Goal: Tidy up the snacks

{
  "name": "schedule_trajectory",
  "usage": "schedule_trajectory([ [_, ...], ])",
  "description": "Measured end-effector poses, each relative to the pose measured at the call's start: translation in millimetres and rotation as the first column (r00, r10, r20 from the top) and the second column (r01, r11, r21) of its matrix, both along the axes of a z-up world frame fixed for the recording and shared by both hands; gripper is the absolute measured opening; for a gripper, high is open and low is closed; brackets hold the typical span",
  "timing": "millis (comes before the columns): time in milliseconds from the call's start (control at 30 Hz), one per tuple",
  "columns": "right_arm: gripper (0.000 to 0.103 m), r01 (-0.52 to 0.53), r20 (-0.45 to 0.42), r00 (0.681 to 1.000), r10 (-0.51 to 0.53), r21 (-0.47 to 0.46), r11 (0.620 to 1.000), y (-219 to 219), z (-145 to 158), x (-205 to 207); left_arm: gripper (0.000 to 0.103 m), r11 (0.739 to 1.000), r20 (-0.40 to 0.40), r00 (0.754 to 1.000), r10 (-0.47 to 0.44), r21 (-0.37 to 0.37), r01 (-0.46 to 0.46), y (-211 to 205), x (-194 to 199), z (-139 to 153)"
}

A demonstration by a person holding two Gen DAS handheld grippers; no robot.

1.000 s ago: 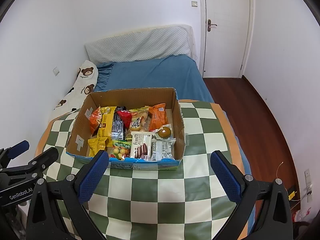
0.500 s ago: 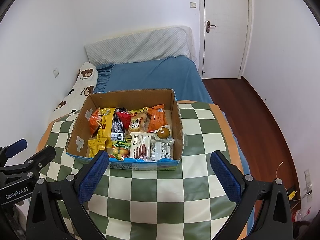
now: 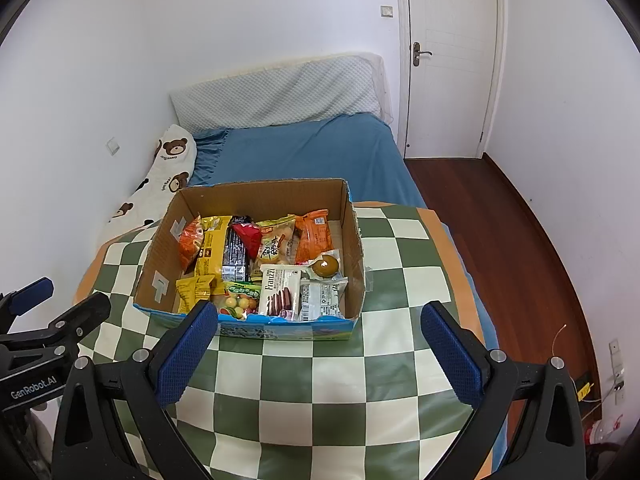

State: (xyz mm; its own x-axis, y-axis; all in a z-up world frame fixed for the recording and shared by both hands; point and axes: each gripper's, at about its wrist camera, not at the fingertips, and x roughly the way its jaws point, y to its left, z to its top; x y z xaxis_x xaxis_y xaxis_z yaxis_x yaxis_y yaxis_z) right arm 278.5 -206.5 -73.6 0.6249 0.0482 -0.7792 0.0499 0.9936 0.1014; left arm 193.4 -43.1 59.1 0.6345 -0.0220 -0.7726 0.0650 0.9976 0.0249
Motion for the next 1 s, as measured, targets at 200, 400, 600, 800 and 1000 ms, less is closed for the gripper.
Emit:
schedule_trajectory([
  [200,0.103,-0.007,0.001,1.0,0.007,0.0,1.0,-2.5,0.3,-1.1,0.103,1.0,-0.002,1.0,0.001,0.0,-0.001,0.8,-1.2,0.7],
  [400,0.103,-0.005,0.002,1.0,0.005,-0.001,1.0,-2.3,0.5,-2.1,0.103,1.0,0.0,1.0,0.0,0.001,0.0,1.3,-2.8,1.7],
  [600,0.103,-0.008,0.006,1.0,0.008,0.004,1.0,-2.0,1.5,-2.9,0.103,1.0,0.001,1.0,0.0,0.003,0.0,1.0,-3.4,2.6],
  [800,0.103,-0.018,0.017,1.0,0.018,0.006,1.0,-3.4,5.6,-5.1,0.103,1.0,0.003,1.0,-0.004,0.005,0.004,-0.5,-4.6,4.3],
  [1000,0.103,-0.024,0.022,0.999,0.024,0.005,1.0,-4.8,8.3,-5.5,0.103,1.0,0.002,1.0,-0.006,0.003,0.006,-0.5,-5.1,4.9],
])
